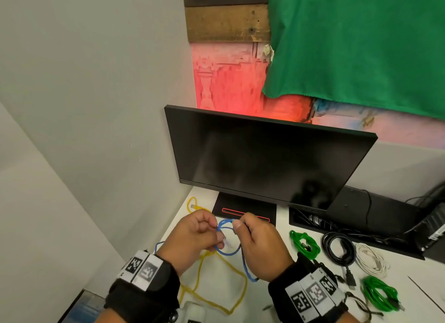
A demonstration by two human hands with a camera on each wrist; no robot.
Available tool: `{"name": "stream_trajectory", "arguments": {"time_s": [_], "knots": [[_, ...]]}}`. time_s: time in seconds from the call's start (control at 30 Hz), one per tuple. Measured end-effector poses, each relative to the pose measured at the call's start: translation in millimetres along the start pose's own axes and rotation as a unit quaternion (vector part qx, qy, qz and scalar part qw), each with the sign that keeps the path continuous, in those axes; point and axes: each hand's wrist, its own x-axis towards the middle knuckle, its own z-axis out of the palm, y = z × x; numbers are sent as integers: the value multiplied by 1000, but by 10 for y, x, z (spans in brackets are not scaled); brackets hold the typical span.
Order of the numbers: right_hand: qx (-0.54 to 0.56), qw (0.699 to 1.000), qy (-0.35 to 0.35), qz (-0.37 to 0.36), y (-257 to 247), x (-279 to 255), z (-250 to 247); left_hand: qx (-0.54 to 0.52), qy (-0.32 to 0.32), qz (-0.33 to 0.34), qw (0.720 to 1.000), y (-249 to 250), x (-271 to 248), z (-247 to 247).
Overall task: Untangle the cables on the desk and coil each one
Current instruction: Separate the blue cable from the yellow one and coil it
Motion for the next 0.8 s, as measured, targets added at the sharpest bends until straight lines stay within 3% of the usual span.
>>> {"name": "stream_trajectory", "arguments": {"time_s": [0.07,0.13,0.17,0.2,0.23,0.27,0.3,0.37,0.47,0.6,0.67,0.73,0.8], "knots": [[64,997,-54,-7,-11,-34,3,170,54,61,982,-60,6,-22],[121,987,-109,-3,-24,-62,26,361,56,164,916,-36,-33,-4],[143,982,-123,-1,-24,-66,28,385,40,199,900,-33,-41,6],[155,980,-127,0,-20,-61,24,354,19,194,915,-28,-43,13],[159,979,-127,0,-17,-51,12,260,4,150,954,-5,-44,29],[158,979,-125,-3,-18,-39,-1,132,-10,84,988,25,-44,44],[154,980,-123,-9,-29,-25,-13,-6,-30,17,999,44,-38,63],[133,985,-108,-33,-61,9,-33,-223,-62,-92,968,130,-61,128],[91,991,-69,-67,-76,53,-70,-319,-77,-168,930,196,-91,161],[132,989,-47,-55,12,75,-76,-275,-61,-142,949,244,-85,138],[177,981,-80,-6,102,82,-91,-320,-13,-121,939,298,-53,89],[143,982,-116,36,232,102,-136,-377,31,-94,921,393,-10,-23],[113,986,-109,63,352,110,-182,-390,57,-59,917,475,12,-145]]}}
